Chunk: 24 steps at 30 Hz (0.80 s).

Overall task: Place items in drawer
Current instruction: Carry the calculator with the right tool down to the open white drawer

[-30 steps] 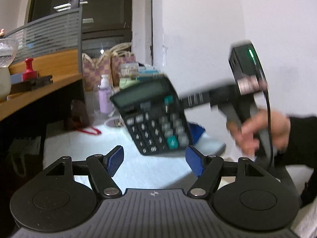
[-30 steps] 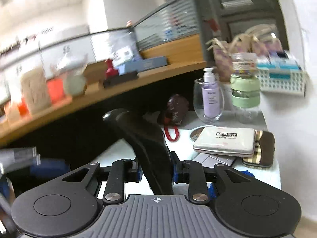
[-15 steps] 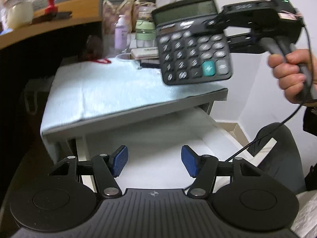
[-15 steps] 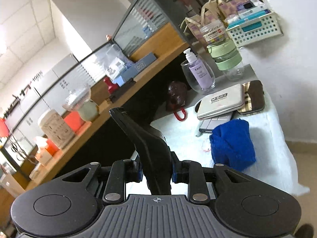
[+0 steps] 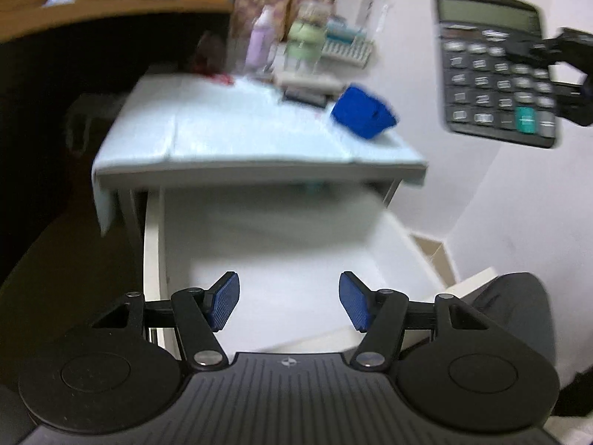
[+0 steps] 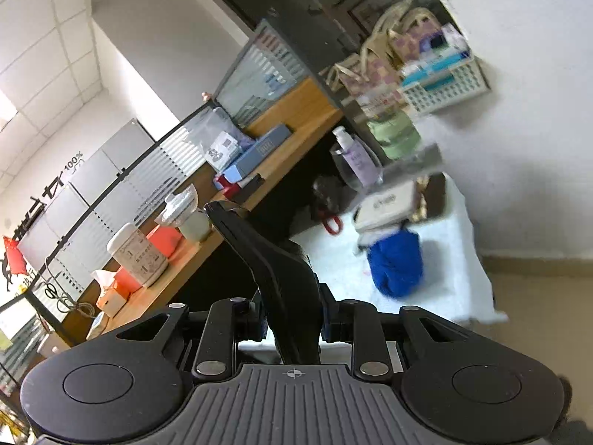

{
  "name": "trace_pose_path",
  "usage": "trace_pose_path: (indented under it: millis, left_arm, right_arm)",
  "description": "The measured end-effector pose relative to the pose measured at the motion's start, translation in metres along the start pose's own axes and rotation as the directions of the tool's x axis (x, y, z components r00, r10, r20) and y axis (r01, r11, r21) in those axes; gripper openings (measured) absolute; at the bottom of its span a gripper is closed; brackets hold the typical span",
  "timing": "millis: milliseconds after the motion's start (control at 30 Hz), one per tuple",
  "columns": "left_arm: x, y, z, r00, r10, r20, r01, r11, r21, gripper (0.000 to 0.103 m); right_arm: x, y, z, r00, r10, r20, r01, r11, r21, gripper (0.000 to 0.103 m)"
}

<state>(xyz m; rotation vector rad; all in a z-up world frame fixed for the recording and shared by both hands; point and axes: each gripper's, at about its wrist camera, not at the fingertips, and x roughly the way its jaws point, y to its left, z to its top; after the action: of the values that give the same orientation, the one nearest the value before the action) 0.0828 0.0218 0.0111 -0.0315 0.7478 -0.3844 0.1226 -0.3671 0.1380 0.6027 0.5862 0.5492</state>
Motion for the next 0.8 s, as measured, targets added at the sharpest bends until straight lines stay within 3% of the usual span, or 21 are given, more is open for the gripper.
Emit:
trace_pose_path:
  millis: [67, 167, 367, 467, 567, 800]
  left_arm:
    - [0.010, 0.000, -0.007, 0.999, 0.028, -0.020, -0.028, 0.999, -0.019, 0.053]
    - [0.021, 0.000, -0.012, 0.997, 0.056, -0.046, -0.058, 0.998, -0.034, 0.048]
    - [0.035, 0.005, -0.013, 0.991, 0.062, -0.120, -0.071, 0.995, -0.066, 0.046]
    - [0.045, 0.009, -0.010, 0.980, 0.085, -0.182, -0.098, 0.993, -0.060, 0.046]
    - [0.050, 0.017, -0.014, 0.970, 0.022, -0.242, -0.053, 0.991, -0.122, 0.046]
    - [0.031, 0.014, -0.032, 0.970, 0.009, -0.242, -0.043, 0.990, -0.133, 0.046]
  right_arm:
    - [-0.005, -0.006, -0.009, 1.000, -0.009, -0.011, 0.009, 1.000, 0.025, 0.028]
    - [-0.008, -0.012, -0.024, 1.000, -0.025, -0.017, 0.026, 0.998, 0.050, 0.028]
    - [-0.007, -0.026, -0.044, 0.999, -0.016, -0.040, 0.020, 0.994, 0.108, 0.028]
    - [-0.001, -0.035, -0.053, 0.998, -0.002, -0.061, 0.012, 0.989, 0.150, 0.028]
    - [0.004, -0.043, -0.060, 0.996, 0.005, -0.086, 0.011, 0.984, 0.176, 0.028]
    - [0.023, -0.050, -0.073, 0.988, 0.023, -0.153, 0.009, 0.978, 0.206, 0.028]
